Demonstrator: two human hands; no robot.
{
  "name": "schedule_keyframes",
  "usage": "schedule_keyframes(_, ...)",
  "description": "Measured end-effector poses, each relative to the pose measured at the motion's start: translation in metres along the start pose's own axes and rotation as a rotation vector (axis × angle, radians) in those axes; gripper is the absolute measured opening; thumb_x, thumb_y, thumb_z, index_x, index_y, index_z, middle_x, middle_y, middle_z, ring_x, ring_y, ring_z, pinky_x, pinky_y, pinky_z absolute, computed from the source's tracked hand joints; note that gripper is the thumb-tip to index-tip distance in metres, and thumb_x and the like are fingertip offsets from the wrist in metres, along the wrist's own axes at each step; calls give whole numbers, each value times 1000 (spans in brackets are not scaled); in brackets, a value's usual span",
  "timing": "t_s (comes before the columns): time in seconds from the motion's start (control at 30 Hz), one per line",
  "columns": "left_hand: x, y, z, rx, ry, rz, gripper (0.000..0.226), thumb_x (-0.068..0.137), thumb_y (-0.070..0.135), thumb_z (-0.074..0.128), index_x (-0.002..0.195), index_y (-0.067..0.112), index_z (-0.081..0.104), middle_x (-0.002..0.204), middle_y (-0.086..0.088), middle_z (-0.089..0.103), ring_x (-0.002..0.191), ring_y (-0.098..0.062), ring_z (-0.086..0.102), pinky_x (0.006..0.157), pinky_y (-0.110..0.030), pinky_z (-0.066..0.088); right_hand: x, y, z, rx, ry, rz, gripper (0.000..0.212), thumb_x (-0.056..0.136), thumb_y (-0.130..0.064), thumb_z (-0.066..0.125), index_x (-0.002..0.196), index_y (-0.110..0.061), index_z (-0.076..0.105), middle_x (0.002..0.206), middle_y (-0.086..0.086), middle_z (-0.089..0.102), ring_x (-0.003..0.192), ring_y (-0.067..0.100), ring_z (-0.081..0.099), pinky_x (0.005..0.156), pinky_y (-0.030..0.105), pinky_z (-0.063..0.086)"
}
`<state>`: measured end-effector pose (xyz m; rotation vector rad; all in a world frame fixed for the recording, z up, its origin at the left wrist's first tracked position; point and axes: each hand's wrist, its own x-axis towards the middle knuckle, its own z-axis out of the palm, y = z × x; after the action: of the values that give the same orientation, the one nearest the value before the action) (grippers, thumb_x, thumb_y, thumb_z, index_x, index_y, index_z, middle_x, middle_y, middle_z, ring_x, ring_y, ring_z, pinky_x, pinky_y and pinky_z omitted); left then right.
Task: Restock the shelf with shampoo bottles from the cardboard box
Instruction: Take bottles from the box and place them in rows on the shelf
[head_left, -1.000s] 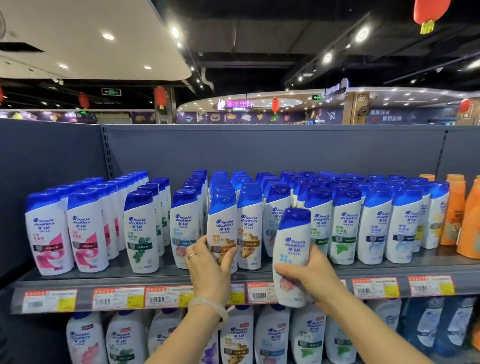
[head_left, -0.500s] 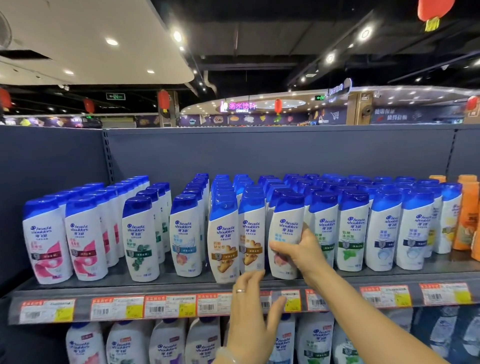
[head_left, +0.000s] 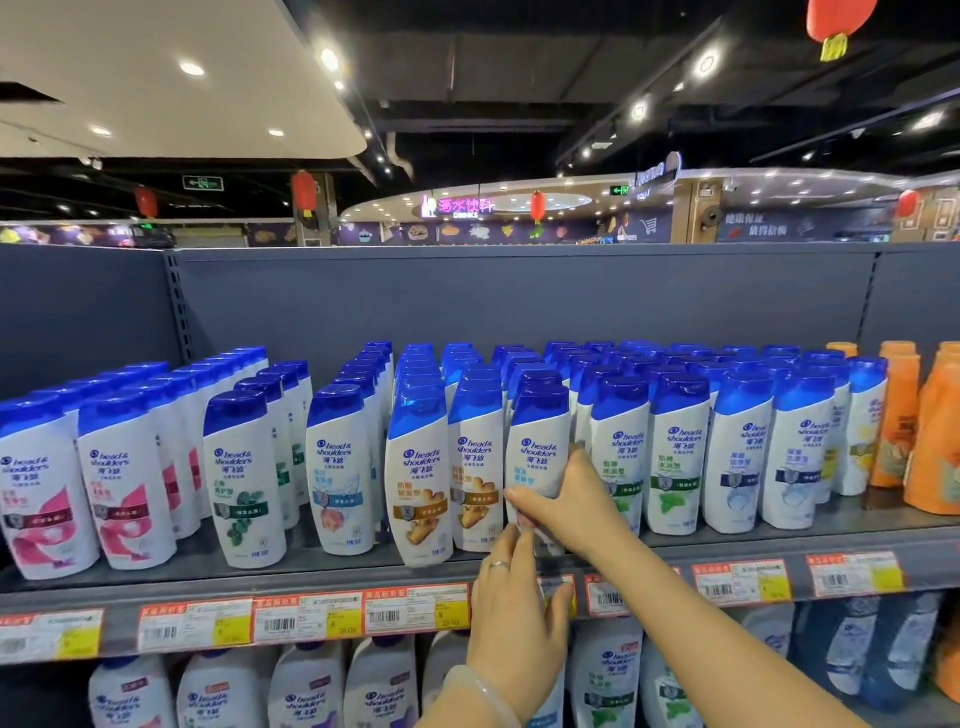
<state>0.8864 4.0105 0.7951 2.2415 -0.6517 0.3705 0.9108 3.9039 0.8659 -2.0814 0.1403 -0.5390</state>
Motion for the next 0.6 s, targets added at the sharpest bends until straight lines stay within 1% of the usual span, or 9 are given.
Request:
schedule_keyframes(0.1,2,2,0,6,9,17,63,91,37,47,145,22,18,156,6,8,142,-7,11,114,-22,14,-7,-2,0,-227,30,14,59,70,-36,76,108,-9,40,117,10,59,106,23,58,82,32,49)
schedule_keyframes(0.2,3,2,0,3,13,32,55,90,36,49,140,25,27,155,8,10,142,-7,13,114,-22,15,-9,-3,1,-345,-3,75,56,72,-35,74,110,-7,43,118,12,60,106,26,59,85,35,51)
schedule_keyframes(0.4,7,0,1,25,-13,41,63,90,34,49,145,22,20,150,7,18,139,-9,19,114,-23,18,-2,-5,-8,-348,-85,141,53,74,-31,74,113,-6,48,121,10,59,107,23,58,83,32,48)
schedule_keyframes(0.53,8,-4,-2,5,-18,43,59,90,32,49,143,22,24,148,6,21,137,-9,21,113,-20,17,1,-4,-14,-337,-129,162,51,74,-28,74,114,-8,48,122,10,58,107,22,57,89,34,49)
schedule_keyframes(0.57,8,-6,-2,1,-23,37,58,91,32,49,142,22,25,149,6,20,138,-10,20,112,-20,16,2,-4,-14,-321,-144,167,51,75,-27,74,115,-8,48,123,9,58,106,21,57,87,33,49)
schedule_keyframes(0.6,8,-8,-3,6,-29,33,57,91,31,49,142,21,25,150,5,18,139,-11,18,112,-19,15,3,-4,-15,-303,-158,170,50,75,-25,74,115,-9,48,123,9,58,102,19,57,81,29,50)
